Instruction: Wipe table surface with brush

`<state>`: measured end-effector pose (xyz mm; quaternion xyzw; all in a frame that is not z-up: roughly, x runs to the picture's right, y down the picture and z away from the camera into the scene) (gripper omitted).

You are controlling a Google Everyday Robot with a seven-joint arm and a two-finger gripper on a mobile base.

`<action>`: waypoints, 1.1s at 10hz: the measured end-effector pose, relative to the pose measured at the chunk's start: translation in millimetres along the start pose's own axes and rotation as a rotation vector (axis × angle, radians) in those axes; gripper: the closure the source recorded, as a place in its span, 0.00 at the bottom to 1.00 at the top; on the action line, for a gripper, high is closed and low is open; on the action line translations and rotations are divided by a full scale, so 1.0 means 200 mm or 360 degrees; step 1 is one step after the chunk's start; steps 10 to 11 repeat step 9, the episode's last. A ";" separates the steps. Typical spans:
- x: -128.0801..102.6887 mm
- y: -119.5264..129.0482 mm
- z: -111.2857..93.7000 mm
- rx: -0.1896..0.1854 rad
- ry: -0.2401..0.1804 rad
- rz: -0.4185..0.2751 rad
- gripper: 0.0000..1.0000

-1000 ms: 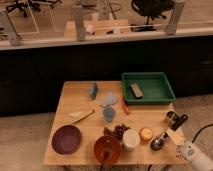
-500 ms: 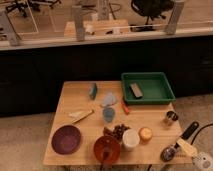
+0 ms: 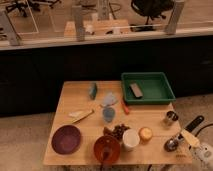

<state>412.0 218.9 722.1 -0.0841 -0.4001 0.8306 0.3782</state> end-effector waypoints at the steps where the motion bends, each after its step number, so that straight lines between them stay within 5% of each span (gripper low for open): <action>1: 0.00 0.00 0.03 -0.0006 0.0005 -0.0003 1.00; 5: 0.13 0.06 0.14 -0.0039 0.0088 0.0009 1.00; 8: 0.25 0.14 0.10 -0.0073 0.0182 0.0029 1.00; 11: 0.25 0.14 0.09 -0.0068 0.0175 0.0031 1.00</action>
